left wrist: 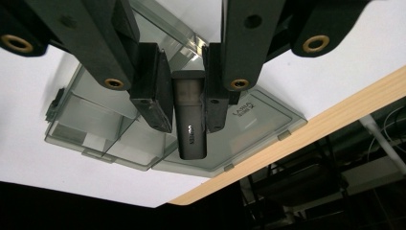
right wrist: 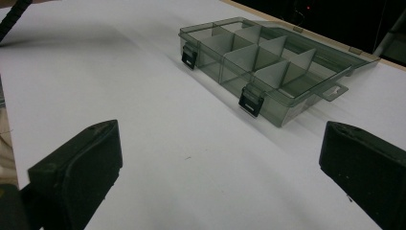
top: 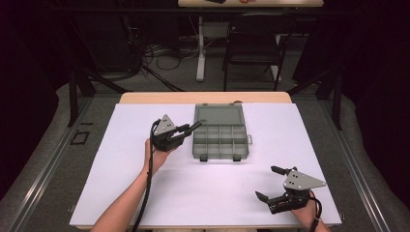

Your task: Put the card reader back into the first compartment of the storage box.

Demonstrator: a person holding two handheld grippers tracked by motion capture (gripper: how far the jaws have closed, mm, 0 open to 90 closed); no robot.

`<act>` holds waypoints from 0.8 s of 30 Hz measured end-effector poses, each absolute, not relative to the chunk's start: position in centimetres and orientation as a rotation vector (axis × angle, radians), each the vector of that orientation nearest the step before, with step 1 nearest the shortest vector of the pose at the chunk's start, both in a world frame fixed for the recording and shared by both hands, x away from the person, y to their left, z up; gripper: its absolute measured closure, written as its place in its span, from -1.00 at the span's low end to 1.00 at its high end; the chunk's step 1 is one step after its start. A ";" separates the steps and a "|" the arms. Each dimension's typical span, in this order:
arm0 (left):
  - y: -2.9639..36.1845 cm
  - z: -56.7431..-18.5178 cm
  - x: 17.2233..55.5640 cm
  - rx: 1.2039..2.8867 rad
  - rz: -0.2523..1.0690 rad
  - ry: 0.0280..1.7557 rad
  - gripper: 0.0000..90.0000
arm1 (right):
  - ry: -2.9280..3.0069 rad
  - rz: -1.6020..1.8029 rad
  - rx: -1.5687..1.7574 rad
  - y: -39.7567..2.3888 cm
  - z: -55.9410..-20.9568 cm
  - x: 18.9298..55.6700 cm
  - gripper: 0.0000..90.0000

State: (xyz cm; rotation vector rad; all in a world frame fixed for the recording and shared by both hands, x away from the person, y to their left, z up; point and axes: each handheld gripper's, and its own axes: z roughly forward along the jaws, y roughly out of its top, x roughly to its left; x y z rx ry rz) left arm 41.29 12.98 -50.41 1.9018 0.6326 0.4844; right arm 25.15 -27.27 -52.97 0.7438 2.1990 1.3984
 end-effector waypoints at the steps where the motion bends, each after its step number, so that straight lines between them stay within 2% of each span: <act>1: 12.9 -50.4 41.4 1.907 0.482 0.635 0.65 | 2.199 1.398 0.744 -27.3 -53.0 25.1 -0.99; 24: 11.9 -50.8 42.5 1.901 0.484 0.733 0.65 | 2.200 1.398 0.739 -27.2 -53.0 25.2 -0.99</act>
